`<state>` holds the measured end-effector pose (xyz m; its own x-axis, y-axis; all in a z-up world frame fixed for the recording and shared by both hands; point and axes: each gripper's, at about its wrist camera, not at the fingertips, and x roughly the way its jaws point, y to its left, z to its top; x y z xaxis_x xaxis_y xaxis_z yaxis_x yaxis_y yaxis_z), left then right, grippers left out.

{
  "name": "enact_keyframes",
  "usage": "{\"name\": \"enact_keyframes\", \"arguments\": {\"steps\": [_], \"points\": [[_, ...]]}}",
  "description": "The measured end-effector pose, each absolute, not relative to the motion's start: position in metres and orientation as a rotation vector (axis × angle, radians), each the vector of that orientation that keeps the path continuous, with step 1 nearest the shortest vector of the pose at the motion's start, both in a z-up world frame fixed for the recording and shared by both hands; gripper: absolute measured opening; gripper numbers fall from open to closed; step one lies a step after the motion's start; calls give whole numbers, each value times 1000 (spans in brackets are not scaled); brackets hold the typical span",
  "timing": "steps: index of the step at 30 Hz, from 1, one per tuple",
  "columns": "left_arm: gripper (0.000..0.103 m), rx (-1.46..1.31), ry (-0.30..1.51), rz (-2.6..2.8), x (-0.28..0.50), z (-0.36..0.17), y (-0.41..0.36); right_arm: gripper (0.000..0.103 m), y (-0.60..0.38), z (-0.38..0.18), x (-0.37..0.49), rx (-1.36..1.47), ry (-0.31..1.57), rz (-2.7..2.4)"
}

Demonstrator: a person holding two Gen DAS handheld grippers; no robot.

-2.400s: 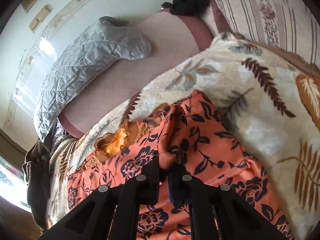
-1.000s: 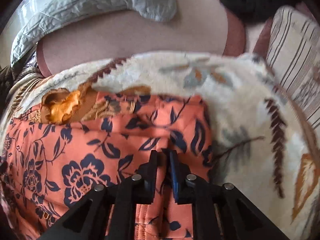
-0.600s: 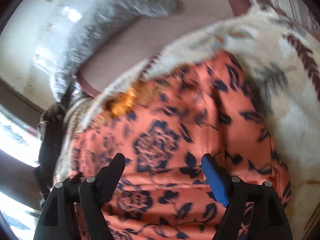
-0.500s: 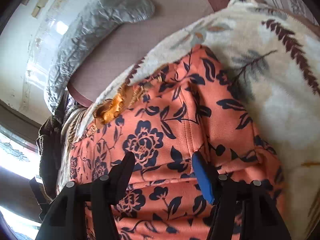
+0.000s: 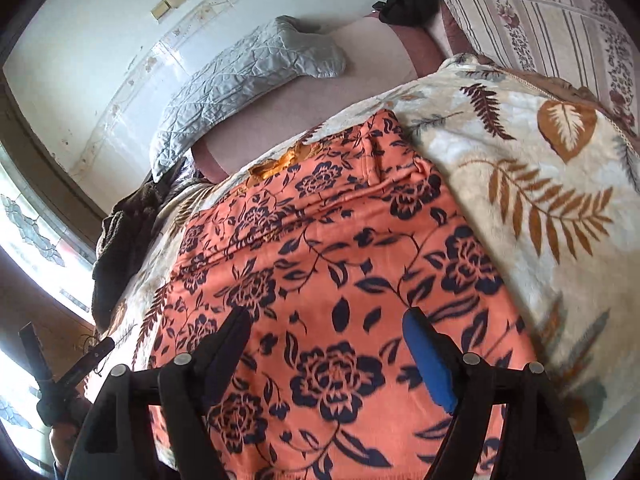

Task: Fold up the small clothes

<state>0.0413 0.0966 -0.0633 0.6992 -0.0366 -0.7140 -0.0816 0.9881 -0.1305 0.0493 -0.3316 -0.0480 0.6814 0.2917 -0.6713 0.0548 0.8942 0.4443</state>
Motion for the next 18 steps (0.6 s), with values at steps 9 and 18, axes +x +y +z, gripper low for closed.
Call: {"name": "enact_keyframes", "arguments": {"steps": [9,18], "points": [[82,-194,888,81,-4,-89,107,81,-376,-56,6,549,776,118],[82,-131,895,139,-5,-82,98,81,-384,-62,4,595,712,191]]}}
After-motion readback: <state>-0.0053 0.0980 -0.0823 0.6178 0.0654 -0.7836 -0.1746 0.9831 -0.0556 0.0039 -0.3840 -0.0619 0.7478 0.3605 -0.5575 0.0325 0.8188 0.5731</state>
